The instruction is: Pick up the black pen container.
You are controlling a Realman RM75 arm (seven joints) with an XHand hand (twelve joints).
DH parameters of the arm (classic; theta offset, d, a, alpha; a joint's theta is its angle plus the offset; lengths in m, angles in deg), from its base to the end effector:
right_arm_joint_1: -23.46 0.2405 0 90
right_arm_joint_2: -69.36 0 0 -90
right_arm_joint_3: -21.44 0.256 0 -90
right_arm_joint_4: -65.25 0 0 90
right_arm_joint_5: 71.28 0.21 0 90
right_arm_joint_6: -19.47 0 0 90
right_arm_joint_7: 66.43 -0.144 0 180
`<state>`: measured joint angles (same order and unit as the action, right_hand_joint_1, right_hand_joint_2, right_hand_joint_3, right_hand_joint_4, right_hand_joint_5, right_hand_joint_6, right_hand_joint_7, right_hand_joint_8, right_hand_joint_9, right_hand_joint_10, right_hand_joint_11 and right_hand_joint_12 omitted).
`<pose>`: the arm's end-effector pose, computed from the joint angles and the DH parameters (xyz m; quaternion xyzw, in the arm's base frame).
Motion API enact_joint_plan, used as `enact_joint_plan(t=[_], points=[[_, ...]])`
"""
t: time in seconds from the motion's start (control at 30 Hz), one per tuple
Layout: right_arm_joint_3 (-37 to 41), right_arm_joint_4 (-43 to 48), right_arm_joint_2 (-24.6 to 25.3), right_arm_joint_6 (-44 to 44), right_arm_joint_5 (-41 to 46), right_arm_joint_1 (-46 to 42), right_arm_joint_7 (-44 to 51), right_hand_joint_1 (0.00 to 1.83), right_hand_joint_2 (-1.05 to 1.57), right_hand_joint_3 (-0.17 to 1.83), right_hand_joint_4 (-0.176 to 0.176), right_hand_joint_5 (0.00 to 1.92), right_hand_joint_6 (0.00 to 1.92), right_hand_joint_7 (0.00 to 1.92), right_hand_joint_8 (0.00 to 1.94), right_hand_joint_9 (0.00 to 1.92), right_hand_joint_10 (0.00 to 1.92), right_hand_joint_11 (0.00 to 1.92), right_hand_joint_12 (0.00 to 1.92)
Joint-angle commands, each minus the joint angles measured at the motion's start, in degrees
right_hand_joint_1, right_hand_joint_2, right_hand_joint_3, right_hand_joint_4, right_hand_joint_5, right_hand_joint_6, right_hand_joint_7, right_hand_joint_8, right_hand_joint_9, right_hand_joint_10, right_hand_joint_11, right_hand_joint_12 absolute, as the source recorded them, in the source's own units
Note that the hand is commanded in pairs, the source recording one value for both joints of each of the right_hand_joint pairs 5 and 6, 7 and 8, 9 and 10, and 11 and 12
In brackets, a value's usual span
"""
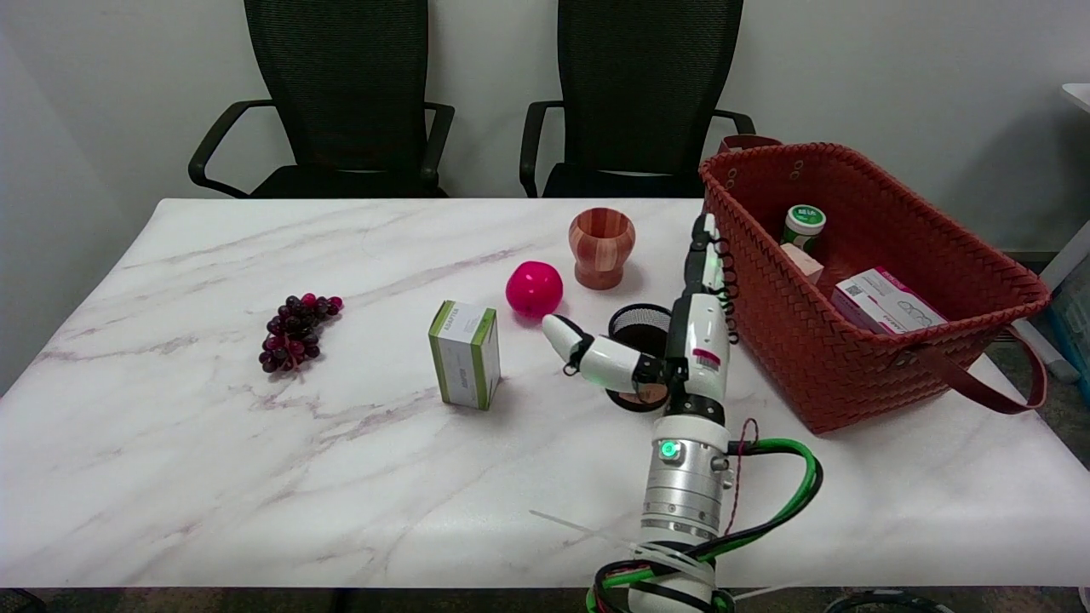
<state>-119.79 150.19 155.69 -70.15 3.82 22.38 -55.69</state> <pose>-0.2468 -0.2375 0.1766 0.4396 -0.1562 0.5594 0.6852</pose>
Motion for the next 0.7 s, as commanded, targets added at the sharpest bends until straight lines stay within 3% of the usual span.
enact_joint_plan(t=[0.03, 0.7], points=[[-0.9, -2.1, -2.1, -6.8, 4.4, -0.7, -2.4, 1.16, 0.28, 0.42, 0.000, 0.00, 0.00, 0.00, 0.00, 0.00, 0.00, 0.00, 0.00], [1.9, -10.0, -2.6, -5.1, 11.2, -0.5, -17.2, 1.15, 0.30, 0.41, 0.000, 0.00, 0.00, 0.00, 0.00, 0.00, 0.00, 0.00, 0.00]])
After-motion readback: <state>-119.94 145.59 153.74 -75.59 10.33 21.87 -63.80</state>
